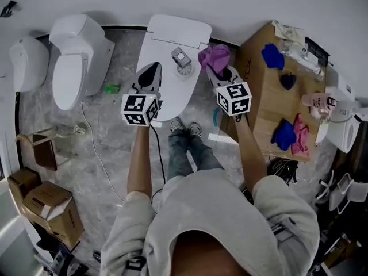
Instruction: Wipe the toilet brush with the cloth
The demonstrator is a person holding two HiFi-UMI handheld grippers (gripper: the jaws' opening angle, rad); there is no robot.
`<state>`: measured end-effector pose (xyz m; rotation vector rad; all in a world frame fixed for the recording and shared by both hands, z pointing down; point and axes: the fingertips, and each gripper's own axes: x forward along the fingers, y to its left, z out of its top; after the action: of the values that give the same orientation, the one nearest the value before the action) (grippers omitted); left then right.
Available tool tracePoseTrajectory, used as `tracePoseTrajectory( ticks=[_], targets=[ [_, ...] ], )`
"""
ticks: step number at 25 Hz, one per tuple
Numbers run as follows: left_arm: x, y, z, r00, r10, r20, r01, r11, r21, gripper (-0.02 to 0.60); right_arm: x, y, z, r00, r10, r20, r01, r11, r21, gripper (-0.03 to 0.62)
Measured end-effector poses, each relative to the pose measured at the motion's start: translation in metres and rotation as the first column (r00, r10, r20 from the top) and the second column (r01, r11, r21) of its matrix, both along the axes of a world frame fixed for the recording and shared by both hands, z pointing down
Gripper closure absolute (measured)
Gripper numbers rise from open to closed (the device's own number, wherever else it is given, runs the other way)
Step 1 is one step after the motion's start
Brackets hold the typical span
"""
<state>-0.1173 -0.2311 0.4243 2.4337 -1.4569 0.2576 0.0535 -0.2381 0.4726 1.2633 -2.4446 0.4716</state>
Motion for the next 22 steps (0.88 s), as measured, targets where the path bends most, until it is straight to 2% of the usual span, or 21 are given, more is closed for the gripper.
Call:
tracePoseTrajectory(
  ticks=[7, 14, 22],
  targets=[
    [-0.004, 0.01, -0.027, 1.0, -0.023, -0.02, 0.023, 1.0, 0.008, 0.56, 0.007, 0.003, -0.047, 1.0, 0.004, -0.026, -0.003, 0.999, 0.052, 0.503],
    [-0.008, 0.009, -0.047, 0.999, -0.004, 0.034, 0.003, 1.0, 0.031, 0.561, 0.016, -0.006, -0.09, 0.999, 0.04, -0.014, -0.038, 0.991, 0.126, 0.503],
    [-0.007, 0.006, -0.076, 0.999, 0.017, 0.04, -0.02, 0.996, 0.082, 0.561, 0.016, -0.006, -0.117, 0.998, 0.06, 0.011, -0.061, 0.984, 0.166, 0.503]
  ],
)
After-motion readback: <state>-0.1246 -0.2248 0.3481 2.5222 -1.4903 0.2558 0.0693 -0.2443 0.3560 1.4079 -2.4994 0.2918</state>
